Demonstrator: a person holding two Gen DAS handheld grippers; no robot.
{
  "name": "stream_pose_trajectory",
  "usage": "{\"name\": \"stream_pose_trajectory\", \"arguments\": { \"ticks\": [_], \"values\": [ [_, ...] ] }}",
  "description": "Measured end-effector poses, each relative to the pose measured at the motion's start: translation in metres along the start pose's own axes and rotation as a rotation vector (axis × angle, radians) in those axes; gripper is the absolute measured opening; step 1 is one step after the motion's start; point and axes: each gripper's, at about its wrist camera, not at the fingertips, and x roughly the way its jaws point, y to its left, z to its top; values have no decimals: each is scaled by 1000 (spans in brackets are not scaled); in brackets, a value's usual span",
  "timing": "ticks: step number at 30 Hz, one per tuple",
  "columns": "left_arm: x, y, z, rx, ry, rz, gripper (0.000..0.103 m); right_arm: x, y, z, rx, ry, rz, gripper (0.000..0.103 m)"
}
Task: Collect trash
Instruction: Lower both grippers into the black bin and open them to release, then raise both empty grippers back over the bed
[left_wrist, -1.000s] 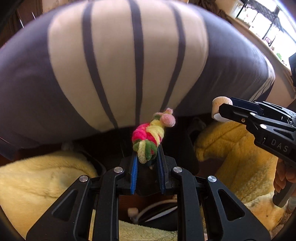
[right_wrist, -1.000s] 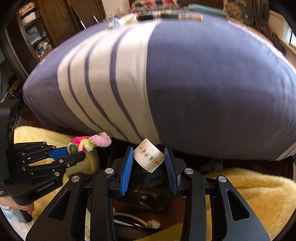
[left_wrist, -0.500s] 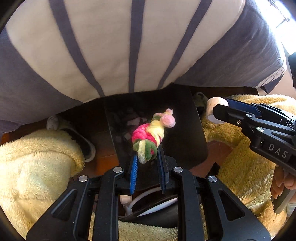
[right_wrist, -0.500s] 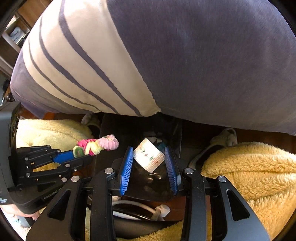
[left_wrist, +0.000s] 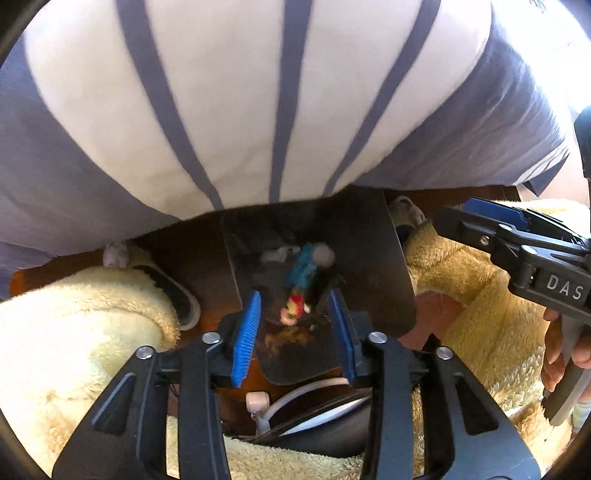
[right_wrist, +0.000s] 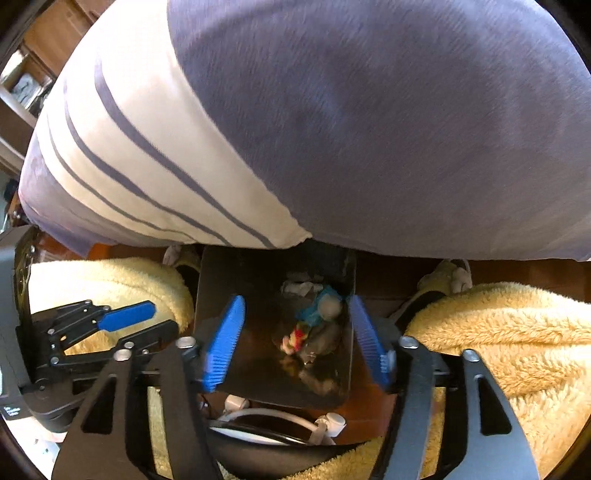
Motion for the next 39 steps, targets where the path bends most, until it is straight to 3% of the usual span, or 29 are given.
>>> {"name": "stream_pose_trajectory", "arguments": {
  "ticks": [3, 4, 6, 13, 20, 25, 33, 39],
  "values": [
    [-14, 1, 2, -4, -41, 27, 57, -11, 0, 2, 2, -39, -31, 87],
    [-19, 1, 3, -5, -55, 42, 66, -15, 0, 2, -1, -54, -39, 88],
    [-31, -1, 4, 6, -87, 77, 74, -22, 2, 3, -9, -78, -44, 90],
    [-78, 3, 14, 0, -206, 105, 86, -64, 8, 15, -34, -191, -115, 94],
    [-138, 12, 40, -17, -384, 145, 86, -127, 3, 54, -53, -375, -147, 96],
    [-162, 26, 74, -36, -466, 185, 86, -140, 1, 91, -70, -433, -163, 96],
    [-157, 58, 141, -58, -485, 189, 85, -129, -9, 168, -31, -434, -166, 96],
    [-143, 80, 193, -83, -468, 176, 74, -96, -8, 229, -13, -386, -169, 96]
  ]
}}
